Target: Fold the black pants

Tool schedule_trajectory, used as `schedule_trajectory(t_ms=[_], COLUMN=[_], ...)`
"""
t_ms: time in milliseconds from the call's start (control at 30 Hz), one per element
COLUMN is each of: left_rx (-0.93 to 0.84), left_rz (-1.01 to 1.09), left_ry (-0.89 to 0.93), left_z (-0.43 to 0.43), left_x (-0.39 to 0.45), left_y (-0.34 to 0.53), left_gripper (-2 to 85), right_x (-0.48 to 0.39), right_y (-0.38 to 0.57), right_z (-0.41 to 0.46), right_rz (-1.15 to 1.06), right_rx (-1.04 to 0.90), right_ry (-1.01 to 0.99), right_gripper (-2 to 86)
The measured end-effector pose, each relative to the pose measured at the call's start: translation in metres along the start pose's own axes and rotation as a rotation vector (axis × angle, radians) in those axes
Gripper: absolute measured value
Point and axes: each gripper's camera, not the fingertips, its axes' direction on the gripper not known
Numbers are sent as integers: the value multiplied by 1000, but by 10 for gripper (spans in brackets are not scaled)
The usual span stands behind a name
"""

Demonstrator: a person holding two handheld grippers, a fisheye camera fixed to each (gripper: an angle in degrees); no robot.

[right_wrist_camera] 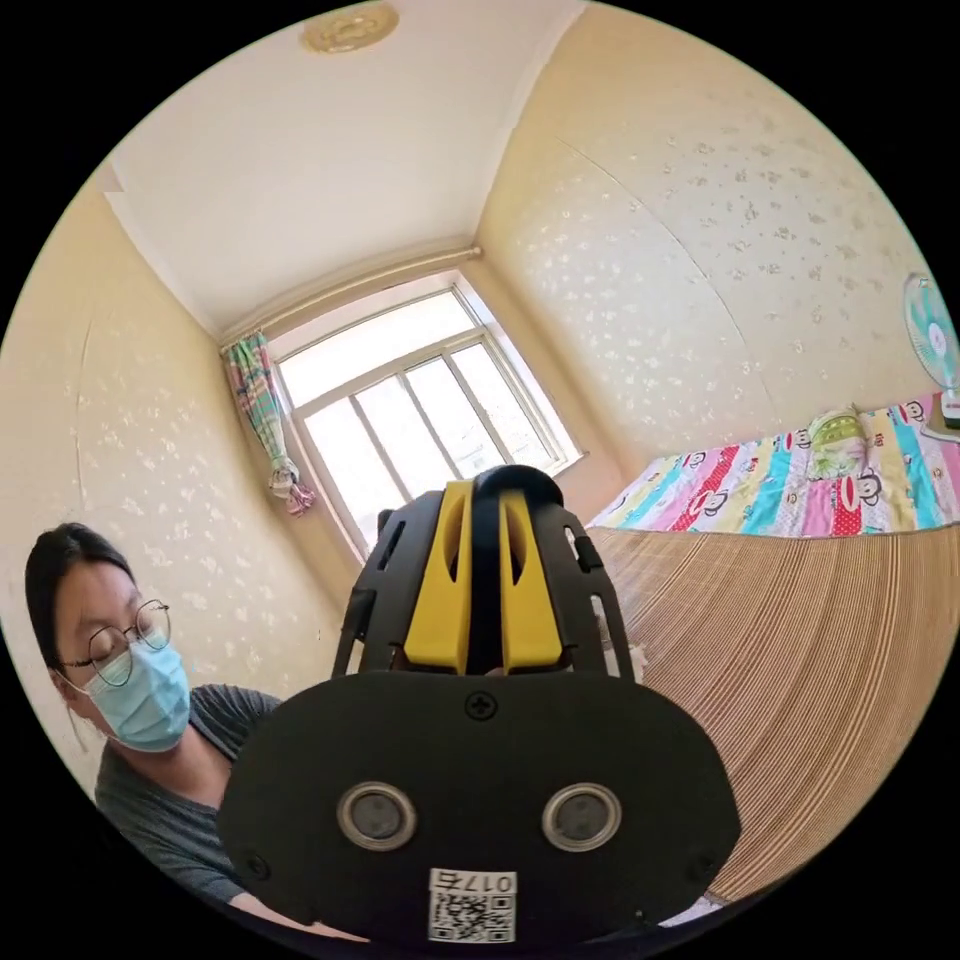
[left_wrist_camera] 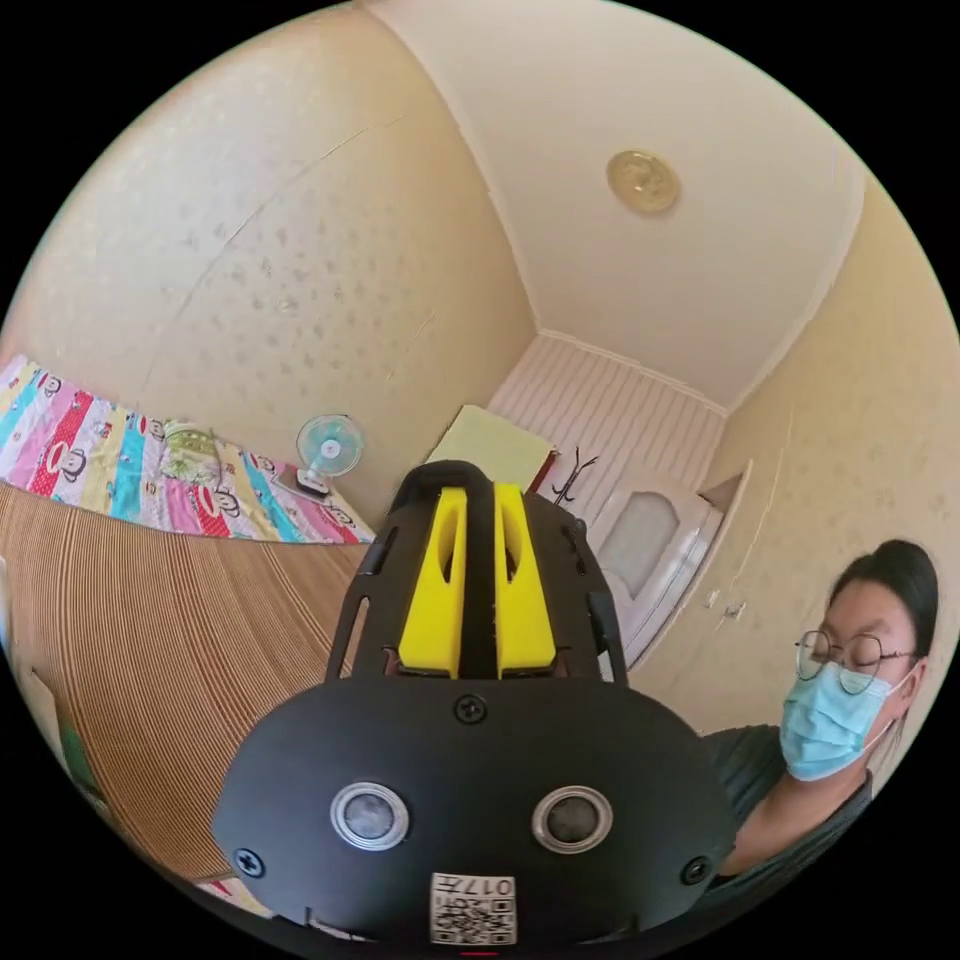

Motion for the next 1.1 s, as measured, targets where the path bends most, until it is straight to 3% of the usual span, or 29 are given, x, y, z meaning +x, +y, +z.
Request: schedule_trajectory(t_ms=[67,233,300,433,600,733,867,933,1000,1100], left_rx=[-44,-161,-225,-399,-606,-645,-283,-243,-289,-419], left_rz=[-76,-98,-7,-29,-273,-400,-377,-393,-457,-551], left_ry=[-67,-135,-140,65,-12,-216,-264,-325,-359,-378], left_z=[24,42,41,29,18,9,-23,-20,-5,23], left_x=[-63,-112,-112,-109,-97,-109,-136,-156,-181,-210], left_y=[-15,15,58,203,356,379,319,300,290,298], left_gripper=[48,47,47,50,55,101,167,225,270,262], right_x=[48,113,101,83,75,78,99,112,136,150], right_y=[-5,37,102,233,389,392,326,303,289,296], right_z=[25,59,58,42,46,46,55,78,119,164], right_rz=[76,133,6,-7,376,428,355,343,400,461], right_rx=[3,-41,-114,-213,-472,-553,-361,-353,-409,-503], right_ry=[7,-88,-72,-155,-120,46,81,121,219,284], right_gripper=[7,9,12,18,42,66,148,181,206,227])
